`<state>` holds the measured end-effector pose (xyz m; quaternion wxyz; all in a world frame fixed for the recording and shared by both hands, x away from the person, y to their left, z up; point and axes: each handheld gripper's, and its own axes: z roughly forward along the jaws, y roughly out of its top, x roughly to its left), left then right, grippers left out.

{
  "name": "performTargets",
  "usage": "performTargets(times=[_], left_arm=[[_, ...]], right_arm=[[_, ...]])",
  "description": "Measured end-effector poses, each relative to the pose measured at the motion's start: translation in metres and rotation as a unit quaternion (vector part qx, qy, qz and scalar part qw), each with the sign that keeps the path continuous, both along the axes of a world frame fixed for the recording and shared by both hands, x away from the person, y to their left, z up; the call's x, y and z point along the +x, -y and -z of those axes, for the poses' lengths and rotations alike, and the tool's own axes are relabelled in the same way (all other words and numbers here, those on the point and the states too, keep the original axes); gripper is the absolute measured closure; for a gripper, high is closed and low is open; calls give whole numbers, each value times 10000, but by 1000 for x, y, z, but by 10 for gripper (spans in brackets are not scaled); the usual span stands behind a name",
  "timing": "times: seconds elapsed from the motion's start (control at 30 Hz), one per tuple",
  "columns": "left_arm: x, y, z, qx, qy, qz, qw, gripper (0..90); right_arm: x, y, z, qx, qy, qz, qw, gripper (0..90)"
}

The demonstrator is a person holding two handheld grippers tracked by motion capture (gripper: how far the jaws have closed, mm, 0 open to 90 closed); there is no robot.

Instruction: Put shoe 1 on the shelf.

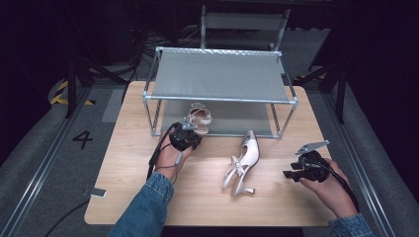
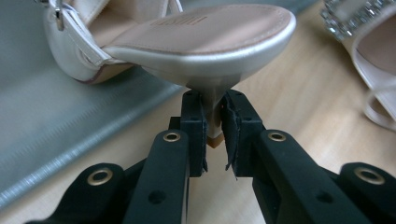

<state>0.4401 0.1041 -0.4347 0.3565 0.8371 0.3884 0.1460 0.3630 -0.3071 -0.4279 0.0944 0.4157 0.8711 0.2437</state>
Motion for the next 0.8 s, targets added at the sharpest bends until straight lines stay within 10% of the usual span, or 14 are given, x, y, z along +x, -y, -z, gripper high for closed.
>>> performTargets(times=[0.57,0.8], left_arm=[[52,0,2,-424,6,-202,9989,796],[69,-6,10,-134,93,-77,9998,794]], right_arm=[[2,1,4,19,-67,-39,10000,521],[3,3,3,35,-64,-2,10000,521]])
